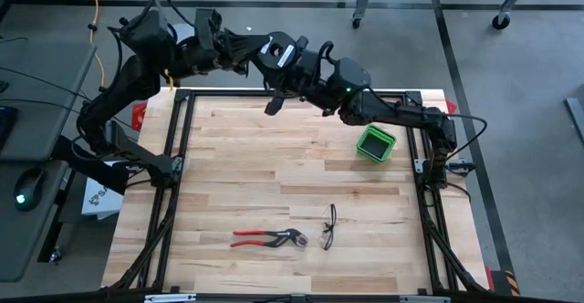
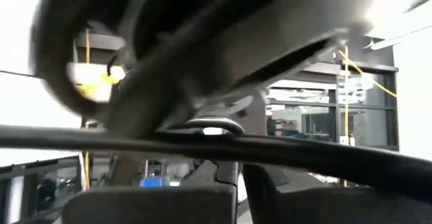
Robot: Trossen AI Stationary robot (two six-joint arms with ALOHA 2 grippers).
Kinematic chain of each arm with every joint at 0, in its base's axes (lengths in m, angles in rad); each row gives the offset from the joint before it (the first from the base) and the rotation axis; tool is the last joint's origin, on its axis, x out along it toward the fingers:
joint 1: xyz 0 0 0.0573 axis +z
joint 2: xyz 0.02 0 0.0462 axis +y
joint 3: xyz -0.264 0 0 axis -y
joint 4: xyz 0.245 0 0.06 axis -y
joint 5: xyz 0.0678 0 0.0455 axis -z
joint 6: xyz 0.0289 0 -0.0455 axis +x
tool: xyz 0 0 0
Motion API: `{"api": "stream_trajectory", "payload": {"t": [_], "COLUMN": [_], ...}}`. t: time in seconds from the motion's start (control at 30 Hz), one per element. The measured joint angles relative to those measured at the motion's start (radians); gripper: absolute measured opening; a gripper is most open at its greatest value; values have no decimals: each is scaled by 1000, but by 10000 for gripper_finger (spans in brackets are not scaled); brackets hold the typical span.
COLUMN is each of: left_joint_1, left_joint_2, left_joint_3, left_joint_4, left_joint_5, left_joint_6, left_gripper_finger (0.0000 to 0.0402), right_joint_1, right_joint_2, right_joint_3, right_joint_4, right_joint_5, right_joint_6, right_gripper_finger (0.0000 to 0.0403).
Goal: Coil cords
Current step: Coil the black wire on the black spool
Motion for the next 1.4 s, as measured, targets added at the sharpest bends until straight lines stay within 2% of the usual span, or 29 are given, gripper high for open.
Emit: {"api": "stream_trajectory", "payload": {"t": [0.13,0.33,0.7,0.83,1.1,1.4], "left_joint_1": [-12,-29,-30,-30,-11,11], "left_joint_2": [0,-2,-75,-102,-140,-133], "left_joint_3": [0,0,1,1,2,-2], "left_joint_4": [-2,-46,-235,-316,-486,-691], "left_joint_5": [0,30,72,76,79,47], "left_joint_6": [-19,-44,-43,-23,117,431], "left_gripper_finger": [0,0,0,0,0,0], "right_joint_1": [-10,-27,-39,-58,-98,-132], "right_joint_2": [6,15,16,16,15,8], "right_joint_3": [0,0,0,0,0,0], "right_joint_4": [21,83,57,27,-79,-208], "right_joint_5": [35,22,13,-33,-115,-196], "right_joint_6": [-28,-37,-195,-204,-206,-149], "right_gripper_finger": [0,0,0,0,0,0]}}
